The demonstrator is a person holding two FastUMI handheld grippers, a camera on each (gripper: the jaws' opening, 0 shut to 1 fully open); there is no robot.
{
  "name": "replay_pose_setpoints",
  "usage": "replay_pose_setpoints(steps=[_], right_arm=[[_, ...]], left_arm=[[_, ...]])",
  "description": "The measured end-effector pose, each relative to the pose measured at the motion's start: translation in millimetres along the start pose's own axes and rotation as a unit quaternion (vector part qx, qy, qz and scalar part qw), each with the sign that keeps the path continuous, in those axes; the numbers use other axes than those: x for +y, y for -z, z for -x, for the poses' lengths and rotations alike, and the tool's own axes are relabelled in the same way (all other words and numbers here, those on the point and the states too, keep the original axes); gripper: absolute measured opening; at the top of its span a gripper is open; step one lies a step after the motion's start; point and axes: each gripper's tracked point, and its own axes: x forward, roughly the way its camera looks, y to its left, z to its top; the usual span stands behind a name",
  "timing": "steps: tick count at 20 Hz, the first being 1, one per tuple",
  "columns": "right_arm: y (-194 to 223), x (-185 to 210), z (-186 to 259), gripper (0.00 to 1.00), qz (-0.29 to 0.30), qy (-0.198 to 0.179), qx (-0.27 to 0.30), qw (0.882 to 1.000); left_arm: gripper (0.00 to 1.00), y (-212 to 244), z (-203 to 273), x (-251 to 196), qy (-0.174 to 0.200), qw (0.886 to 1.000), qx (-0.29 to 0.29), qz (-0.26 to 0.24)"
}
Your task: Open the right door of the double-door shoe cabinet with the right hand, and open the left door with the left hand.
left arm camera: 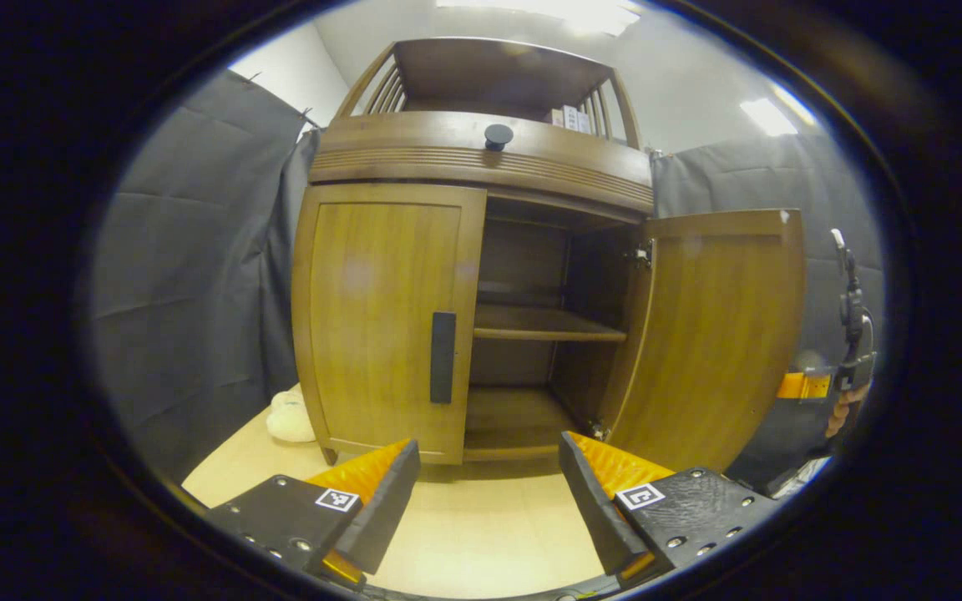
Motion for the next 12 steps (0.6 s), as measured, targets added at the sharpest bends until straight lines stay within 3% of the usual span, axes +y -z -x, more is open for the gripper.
replay_pose_setpoints(steps=[3,7,8,9,10,12], right_arm=[[1.5,2.6,-0.1,0.04,-0.005,-0.048,0.005,0.999],[-0.2,0.2,-1.9,0.04,0.0,-0.075,-0.001,0.997],[0.4,-0.4,-1.5,0.04,-0.007,-0.081,-0.001,0.997],[0.2,0.0,-2.0,0.04,-0.01,-0.09,-0.001,0.996],[-0.2,0.0,-2.3,0.04,-0.01,-0.098,0.001,0.995],[0.0,1.7,-1.4,0.05,-0.01,-0.108,0.01,0.994]], left_arm=[[1.0,-18.6,-17.0,-17.3,-0.028,0.999,-0.011,0.024],[1.0,-40.1,-35.1,-19.4,-0.077,0.997,-0.032,0.0],[0.95,-42.0,-33.1,-18.5,-0.086,0.996,-0.037,-0.005],[1.0,-43.5,-34.4,-16.2,-0.097,0.994,-0.042,-0.01],[0.95,-44.5,-36.7,-12.5,-0.109,0.993,-0.04,-0.013],[0.95,-42.7,-38.2,-9.7,-0.128,0.991,-0.038,-0.011]])
